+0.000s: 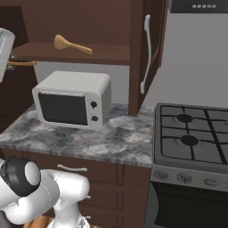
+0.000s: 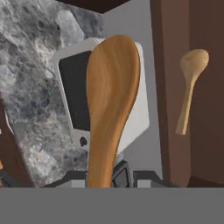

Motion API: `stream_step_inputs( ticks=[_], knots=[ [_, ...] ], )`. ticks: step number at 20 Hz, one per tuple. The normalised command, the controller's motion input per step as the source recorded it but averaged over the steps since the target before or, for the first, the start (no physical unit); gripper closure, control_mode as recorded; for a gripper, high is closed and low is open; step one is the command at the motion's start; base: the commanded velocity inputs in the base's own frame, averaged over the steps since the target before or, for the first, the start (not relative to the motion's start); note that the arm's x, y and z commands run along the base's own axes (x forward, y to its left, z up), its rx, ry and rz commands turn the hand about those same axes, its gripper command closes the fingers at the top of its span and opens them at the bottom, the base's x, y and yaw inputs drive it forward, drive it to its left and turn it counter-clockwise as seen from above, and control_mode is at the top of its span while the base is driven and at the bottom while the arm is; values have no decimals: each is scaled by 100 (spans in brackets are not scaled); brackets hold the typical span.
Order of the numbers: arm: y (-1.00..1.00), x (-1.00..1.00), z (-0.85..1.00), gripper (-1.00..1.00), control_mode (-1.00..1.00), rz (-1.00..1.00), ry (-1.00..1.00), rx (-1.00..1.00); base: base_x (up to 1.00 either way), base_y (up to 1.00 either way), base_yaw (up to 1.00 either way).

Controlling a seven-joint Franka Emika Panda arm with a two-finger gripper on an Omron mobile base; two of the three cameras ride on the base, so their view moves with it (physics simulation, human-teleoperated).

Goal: Organize the utensils by type. Pick up the wooden spoons from the counter and place them in the open cabinet. Then pick up the metallic utensils from the counter and place them in the open drawer.

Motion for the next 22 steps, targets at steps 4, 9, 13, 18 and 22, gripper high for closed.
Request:
stream_step_inputs(
  ticks=[4, 9, 13, 18, 22],
  knots=[
    [0, 46, 0, 100, -100, 0, -32, -2, 0, 0, 0],
    [6, 78, 16, 100, -100, 0, -23, 0, 0, 0, 0],
    [13, 64, 36, 100, -100, 0, -6, 0, 0, 0, 0],
    [9, 61, 30, 100, -100, 0, 0, 0, 0, 0, 0],
    [27, 76, 4, 100, -100, 0, 0, 0, 0, 0, 0]
  ],
)
